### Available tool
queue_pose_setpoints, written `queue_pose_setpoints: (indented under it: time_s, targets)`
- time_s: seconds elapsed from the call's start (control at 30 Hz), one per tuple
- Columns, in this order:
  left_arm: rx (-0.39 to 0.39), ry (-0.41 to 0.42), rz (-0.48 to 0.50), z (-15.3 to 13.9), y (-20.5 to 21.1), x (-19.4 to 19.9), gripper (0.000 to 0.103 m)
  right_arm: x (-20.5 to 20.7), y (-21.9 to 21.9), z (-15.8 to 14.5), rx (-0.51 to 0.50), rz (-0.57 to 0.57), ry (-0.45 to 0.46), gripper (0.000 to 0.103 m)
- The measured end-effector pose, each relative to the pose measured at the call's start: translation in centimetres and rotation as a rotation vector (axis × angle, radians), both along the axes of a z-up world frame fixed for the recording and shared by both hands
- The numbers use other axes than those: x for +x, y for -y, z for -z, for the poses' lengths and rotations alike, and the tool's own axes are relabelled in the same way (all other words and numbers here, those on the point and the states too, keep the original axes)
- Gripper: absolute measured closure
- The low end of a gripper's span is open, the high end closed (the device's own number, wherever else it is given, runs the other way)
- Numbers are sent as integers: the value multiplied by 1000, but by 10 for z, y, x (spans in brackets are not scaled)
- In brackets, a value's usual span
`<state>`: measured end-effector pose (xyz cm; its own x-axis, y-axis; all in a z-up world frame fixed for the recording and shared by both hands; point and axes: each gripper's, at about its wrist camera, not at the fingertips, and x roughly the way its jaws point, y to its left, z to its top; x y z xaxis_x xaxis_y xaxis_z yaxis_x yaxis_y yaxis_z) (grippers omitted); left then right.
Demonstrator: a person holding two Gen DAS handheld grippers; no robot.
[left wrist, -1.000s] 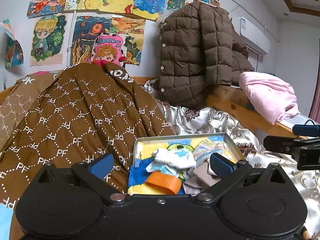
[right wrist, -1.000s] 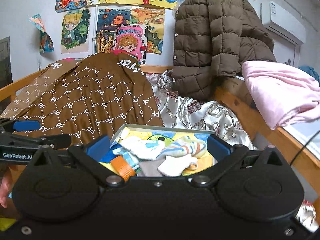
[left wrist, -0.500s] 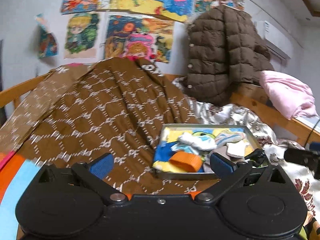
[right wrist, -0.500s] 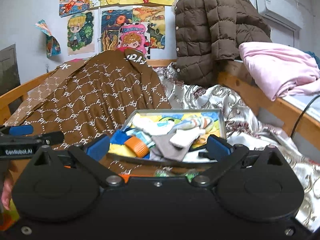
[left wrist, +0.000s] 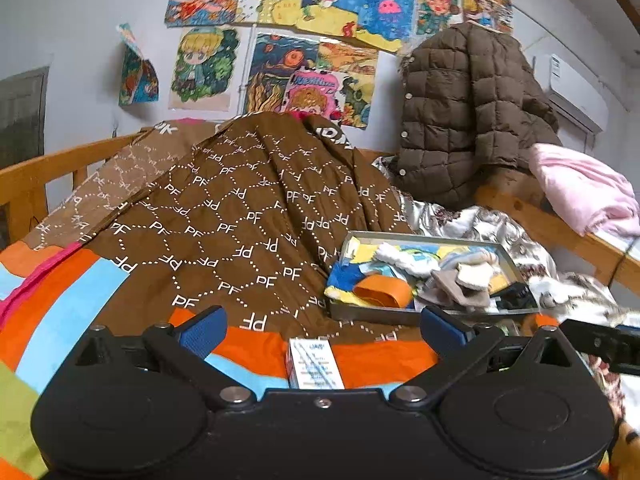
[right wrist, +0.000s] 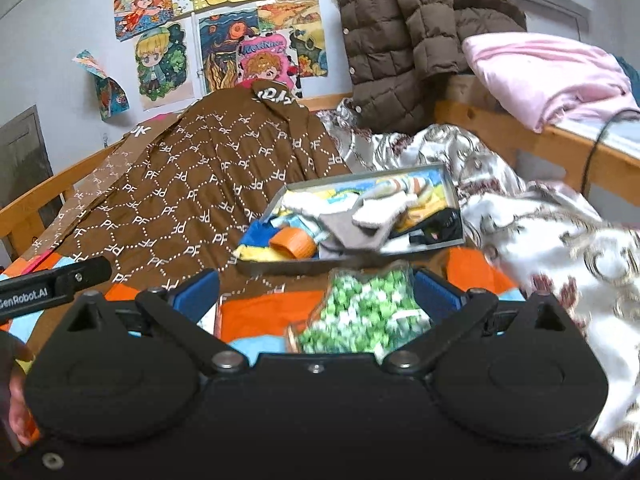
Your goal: Organize soft objects
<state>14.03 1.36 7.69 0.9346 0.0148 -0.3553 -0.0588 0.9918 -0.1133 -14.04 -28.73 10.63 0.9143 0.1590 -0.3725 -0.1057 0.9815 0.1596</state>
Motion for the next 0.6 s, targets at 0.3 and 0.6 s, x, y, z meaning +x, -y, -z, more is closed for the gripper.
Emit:
queue_pose_setpoints:
  time_s: [0.3, 0.6]
  targets:
    - [47, 19, 18, 7, 14, -45, 1, -60, 19, 13, 41, 38, -31, 1]
    - [-5, 35, -22, 23, 29, -73, 1, -105, 29, 36, 72, 84, 15, 1]
